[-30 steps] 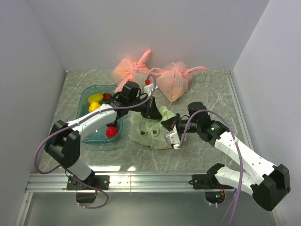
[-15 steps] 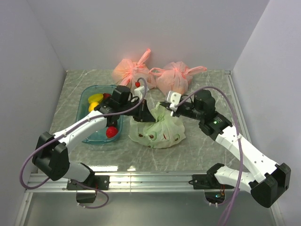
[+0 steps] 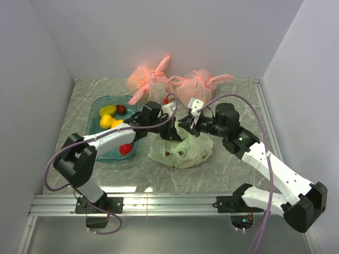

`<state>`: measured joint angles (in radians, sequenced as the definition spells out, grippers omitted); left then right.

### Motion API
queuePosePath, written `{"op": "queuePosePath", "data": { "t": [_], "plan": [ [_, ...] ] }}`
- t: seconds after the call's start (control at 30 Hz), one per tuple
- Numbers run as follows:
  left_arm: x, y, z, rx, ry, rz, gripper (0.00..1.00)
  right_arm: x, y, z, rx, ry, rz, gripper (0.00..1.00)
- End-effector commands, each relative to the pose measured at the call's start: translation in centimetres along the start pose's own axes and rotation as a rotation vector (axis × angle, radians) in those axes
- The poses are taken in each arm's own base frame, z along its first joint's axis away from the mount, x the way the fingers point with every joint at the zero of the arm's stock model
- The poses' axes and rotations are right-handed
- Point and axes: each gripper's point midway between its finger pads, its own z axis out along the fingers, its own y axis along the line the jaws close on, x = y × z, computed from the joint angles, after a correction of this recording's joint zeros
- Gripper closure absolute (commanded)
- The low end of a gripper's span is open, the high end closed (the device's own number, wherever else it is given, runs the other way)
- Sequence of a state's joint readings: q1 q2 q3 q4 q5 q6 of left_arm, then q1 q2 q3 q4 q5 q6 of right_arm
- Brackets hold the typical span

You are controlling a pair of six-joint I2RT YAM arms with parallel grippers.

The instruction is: Place the fake fruits into the plastic bag and tie a complex knot

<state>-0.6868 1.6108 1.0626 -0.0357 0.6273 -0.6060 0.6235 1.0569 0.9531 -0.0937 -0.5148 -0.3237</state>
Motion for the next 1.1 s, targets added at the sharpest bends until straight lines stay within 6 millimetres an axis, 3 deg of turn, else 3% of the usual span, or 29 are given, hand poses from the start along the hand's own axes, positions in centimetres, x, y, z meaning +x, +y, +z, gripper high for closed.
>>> {"op": "queuePosePath", "data": {
  "t": [0.0, 0.03, 0.07, 0.1, 0.2, 0.3, 0.37, 0.47, 0.67, 0.77, 0.83, 0.87, 0.93, 0.97, 1.07],
  "plan": [
    [-3.0, -2.0, 0.0, 0.054, -0.085, 0.035, 1.00, -0.8, 0.2, -0.8, 0.001, 0.007, -0.014, 0.70],
    [-3.0, -1.8, -0.3, 0.053, -0.090, 0.029, 1.00, 0.5, 0.2, -1.3, 0.001, 0.056, -0.028, 0.40],
    [-2.9, -1.9, -0.5, 0.062, -0.089, 0.026, 1.00, 1.1, -0.7, -2.0, 0.031, 0.072, -0.032, 0.29],
    [-3.2, -1.9, -0.8, 0.063, -0.097, 0.023, 1.00, 1.7, -0.9, -2.9, 0.043, 0.081, -0.041, 0.12],
    [-3.0, -2.1, -1.1, 0.071, -0.089, 0.027, 1.00, 3.6, -2.3, -4.5, 0.071, 0.136, -0.093, 0.08],
    [-2.9, -2.4, -1.3, 0.081, -0.085, 0.034, 1.00, 5.6, -2.4, -5.4, -0.013, 0.194, -0.139, 0.06],
    [-2.9, -2.4, -1.3, 0.083, -0.083, 0.044, 1.00, 5.9, -1.9, -5.2, -0.075, 0.183, -0.164, 0.06],
    [-2.7, -2.4, -1.3, 0.086, -0.077, 0.049, 1.00, 6.7, -2.1, -3.7, -0.133, 0.177, -0.182, 0.05],
    [-2.9, -2.4, -1.0, 0.087, -0.062, 0.061, 1.00, 6.1, -1.2, -0.8, -0.282, 0.146, -0.156, 0.04],
    [-3.2, -2.6, -1.0, 0.089, -0.063, 0.077, 1.00, 7.5, -1.6, 0.2, -0.301, 0.189, -0.160, 0.04],
    [-3.2, -2.6, -1.1, 0.090, -0.062, 0.085, 1.00, 8.4, -1.8, 0.5, -0.316, 0.222, -0.149, 0.13],
    [-3.3, -2.7, -1.2, 0.092, -0.063, 0.096, 1.00, 9.0, -2.1, 1.0, -0.328, 0.245, -0.142, 0.29],
    [-3.4, -2.7, -1.4, 0.093, -0.068, 0.103, 1.00, 10.0, -2.4, 1.1, -0.349, 0.295, -0.121, 0.46],
    [-3.4, -2.7, -1.4, 0.092, -0.069, 0.110, 1.00, 10.0, -2.4, 1.1, -0.361, 0.306, -0.118, 0.65],
    [-3.7, -2.4, -1.7, 0.075, -0.068, 0.111, 1.00, 9.3, -2.2, 1.2, -0.377, 0.327, -0.059, 1.00]
  ]
}}
